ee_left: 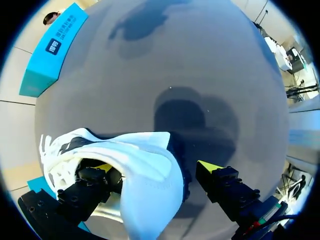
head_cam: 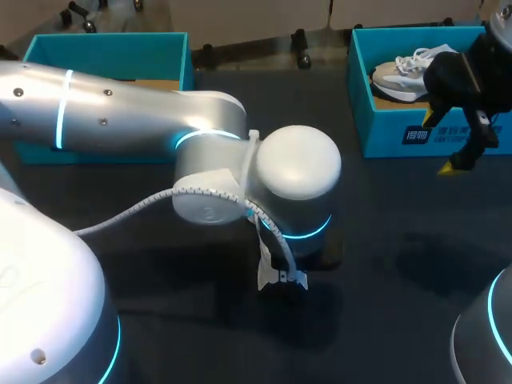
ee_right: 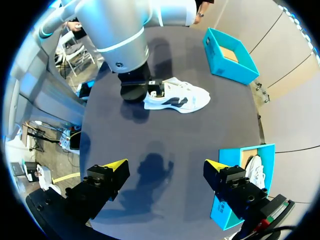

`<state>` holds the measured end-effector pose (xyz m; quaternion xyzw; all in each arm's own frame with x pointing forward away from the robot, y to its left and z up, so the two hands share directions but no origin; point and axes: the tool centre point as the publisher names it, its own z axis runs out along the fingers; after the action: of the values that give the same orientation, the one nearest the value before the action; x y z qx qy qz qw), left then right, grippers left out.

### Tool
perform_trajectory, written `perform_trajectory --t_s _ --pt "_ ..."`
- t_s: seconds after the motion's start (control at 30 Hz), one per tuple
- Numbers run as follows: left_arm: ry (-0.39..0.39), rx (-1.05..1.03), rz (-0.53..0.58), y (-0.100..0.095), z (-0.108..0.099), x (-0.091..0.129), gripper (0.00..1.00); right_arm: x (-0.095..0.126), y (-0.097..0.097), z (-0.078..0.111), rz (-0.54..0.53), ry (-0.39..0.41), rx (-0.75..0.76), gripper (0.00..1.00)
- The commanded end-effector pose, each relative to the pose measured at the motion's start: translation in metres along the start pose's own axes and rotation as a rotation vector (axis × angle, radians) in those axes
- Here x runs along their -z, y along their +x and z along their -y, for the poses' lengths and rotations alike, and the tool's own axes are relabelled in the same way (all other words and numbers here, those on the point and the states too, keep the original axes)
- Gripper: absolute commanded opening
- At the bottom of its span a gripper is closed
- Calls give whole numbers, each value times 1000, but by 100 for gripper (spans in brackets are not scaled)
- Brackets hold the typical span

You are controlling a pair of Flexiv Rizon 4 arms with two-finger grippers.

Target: Take the shoe out of the shoebox, open the shoe tongue, remove and reinsert the insole, then place the shoe into the shoebox

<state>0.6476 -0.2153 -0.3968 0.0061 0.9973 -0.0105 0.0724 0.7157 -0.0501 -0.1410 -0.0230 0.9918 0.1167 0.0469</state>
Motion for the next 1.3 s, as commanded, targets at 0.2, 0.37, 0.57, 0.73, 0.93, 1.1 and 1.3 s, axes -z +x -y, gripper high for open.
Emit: perform_trajectory --t_s 0.2,0.37,0.57,0.73,0.93,1.1,1.3 --pt "26 -4 -20 -3 -13 7 71 -1 -2 -1 -4 3 -1 100" --pt "25 -11 -31 -1 -14 5 40 -1 -2 -1 -4 3 -1 100" --pt "25 -22 -66 2 -18 1 0 -1 -2 -1 -4 3 -1 100" --pt "-7 -26 -124 7 -25 5 0 -1 -2 -1 -4 3 -1 100" --pt "-37 -40 -152 6 -28 32 0 -1 -2 -1 -4 3 -1 100" --pt "-88 -52 -206 -1 -31 56 0 -1 -2 -1 -4 3 -1 100" --pt "-98 -44 -279 -16 -38 84 0 -1 -2 -1 -4 3 -1 100"
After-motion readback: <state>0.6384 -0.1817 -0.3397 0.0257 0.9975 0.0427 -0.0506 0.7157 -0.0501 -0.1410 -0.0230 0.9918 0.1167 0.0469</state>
